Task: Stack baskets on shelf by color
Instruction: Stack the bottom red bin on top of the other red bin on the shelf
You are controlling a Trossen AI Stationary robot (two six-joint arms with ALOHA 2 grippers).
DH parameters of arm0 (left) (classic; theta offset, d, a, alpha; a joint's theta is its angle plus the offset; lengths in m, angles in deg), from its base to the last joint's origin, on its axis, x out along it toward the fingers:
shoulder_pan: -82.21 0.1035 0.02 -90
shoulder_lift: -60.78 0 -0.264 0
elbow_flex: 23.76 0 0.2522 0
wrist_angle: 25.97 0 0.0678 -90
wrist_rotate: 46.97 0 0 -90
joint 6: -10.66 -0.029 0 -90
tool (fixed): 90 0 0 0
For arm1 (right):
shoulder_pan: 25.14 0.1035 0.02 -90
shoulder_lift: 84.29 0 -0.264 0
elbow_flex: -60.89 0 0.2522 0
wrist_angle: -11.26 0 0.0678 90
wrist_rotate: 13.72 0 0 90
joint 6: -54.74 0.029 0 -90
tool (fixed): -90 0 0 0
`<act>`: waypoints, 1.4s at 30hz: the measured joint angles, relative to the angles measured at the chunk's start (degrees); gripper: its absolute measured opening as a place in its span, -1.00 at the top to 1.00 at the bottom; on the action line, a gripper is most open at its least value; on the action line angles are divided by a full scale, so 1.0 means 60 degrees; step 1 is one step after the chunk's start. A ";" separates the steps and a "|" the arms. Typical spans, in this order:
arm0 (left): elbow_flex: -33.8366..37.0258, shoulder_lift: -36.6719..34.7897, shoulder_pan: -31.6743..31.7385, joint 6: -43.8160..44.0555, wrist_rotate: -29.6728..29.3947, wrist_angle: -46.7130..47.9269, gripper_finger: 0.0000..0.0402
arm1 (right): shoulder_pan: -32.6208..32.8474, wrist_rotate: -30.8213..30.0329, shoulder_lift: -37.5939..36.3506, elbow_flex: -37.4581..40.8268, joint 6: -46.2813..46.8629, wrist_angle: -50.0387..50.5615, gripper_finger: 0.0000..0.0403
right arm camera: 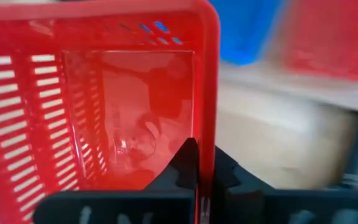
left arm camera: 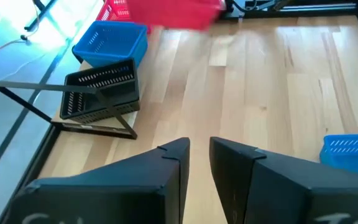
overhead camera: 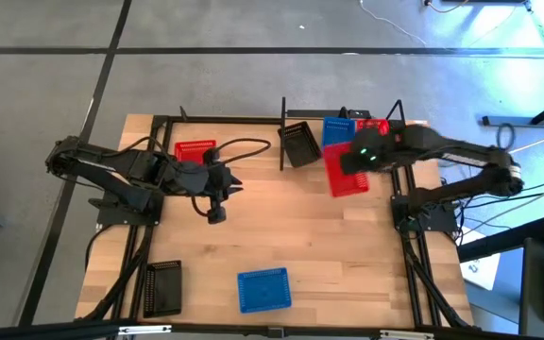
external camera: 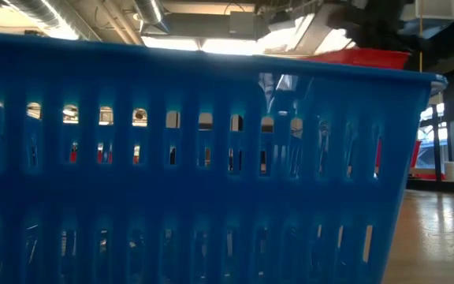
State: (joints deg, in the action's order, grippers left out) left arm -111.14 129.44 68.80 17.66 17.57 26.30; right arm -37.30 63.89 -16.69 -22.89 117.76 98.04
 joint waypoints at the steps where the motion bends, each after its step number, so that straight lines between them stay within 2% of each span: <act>1: 0.0000 0.0000 0.0000 -0.0007 0.0002 0.0000 0.73 | -0.0283 -0.0129 -0.0226 0.0000 -0.0074 0.0322 1.00; 5: 0.0000 0.0000 0.0014 -0.0005 0.0004 -0.0043 0.73 | -0.1499 -0.0618 -0.0867 0.0000 -0.0886 0.1200 1.00; 10: 0.0000 0.0000 0.0206 -0.0002 -0.0004 -0.0584 0.73 | -0.3181 -0.1048 -0.1271 0.0000 -0.2045 0.1258 1.00; 16: 0.0000 0.0000 0.0547 -0.0017 -0.0007 -0.1377 0.73 | -0.5035 -0.1032 -0.1194 0.0000 -0.3580 0.1250 1.00; 23: 0.0000 0.0000 0.0921 -0.0024 -0.0004 -0.1876 0.73 | -0.6555 -0.0916 -0.0817 0.0000 -0.4642 0.0553 1.00; 30: 0.0000 0.0000 0.0991 -0.0020 -0.0002 -0.1875 0.73 | -0.7228 -0.1143 0.0012 0.0000 -0.5965 -0.0056 1.00; 36: 0.0000 0.0000 0.0991 -0.0020 0.0000 -0.1872 0.73 | -0.7279 -0.1875 0.0487 0.0066 -0.5514 0.0210 1.00; 42: 0.0000 0.0000 0.0991 -0.0024 0.0000 -0.1869 0.73 | -0.7279 -0.1854 0.0510 0.0171 -0.5289 0.0118 1.00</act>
State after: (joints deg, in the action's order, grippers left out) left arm -111.14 129.44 74.74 17.51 17.57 15.08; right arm -80.97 52.77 -13.63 -21.86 86.03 98.75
